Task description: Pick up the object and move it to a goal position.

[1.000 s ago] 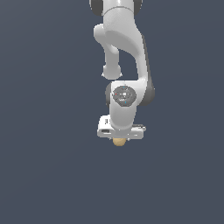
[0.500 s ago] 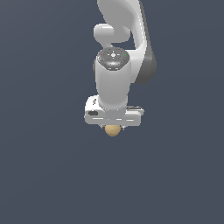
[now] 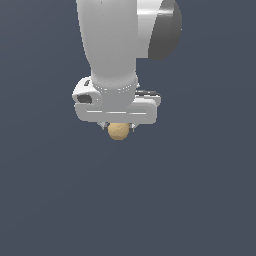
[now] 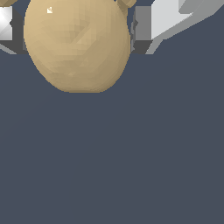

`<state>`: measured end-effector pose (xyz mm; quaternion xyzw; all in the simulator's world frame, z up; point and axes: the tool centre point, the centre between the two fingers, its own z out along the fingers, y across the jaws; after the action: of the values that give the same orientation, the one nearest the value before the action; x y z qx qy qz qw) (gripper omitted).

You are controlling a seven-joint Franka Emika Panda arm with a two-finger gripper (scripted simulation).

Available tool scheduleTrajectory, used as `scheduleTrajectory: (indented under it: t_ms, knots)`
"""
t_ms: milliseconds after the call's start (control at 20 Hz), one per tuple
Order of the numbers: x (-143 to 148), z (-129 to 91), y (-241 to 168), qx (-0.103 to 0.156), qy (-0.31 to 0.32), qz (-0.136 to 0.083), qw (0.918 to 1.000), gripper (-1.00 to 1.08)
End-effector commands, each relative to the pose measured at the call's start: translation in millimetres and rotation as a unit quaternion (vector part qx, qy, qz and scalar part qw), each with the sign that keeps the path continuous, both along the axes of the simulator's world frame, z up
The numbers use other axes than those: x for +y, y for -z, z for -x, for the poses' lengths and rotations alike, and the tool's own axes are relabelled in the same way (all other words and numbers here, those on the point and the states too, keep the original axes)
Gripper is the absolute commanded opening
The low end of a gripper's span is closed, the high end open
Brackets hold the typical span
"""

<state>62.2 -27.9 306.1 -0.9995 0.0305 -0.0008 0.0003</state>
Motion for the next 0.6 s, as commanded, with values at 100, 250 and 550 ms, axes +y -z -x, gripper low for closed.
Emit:
scheduleTrajectory:
  t_ms: [100,250,550]
  knots:
    - [-8.6,-0.9,-28.6,0.001,0.0,0.0,1.0,-1.0]
    - [-11.9,-1.9,-40.6,0.001,0.0,0.0,1.0,-1.0]
    - [-15.0,-3.4,-50.2,0.001,0.0,0.0,1.0,-1.0]
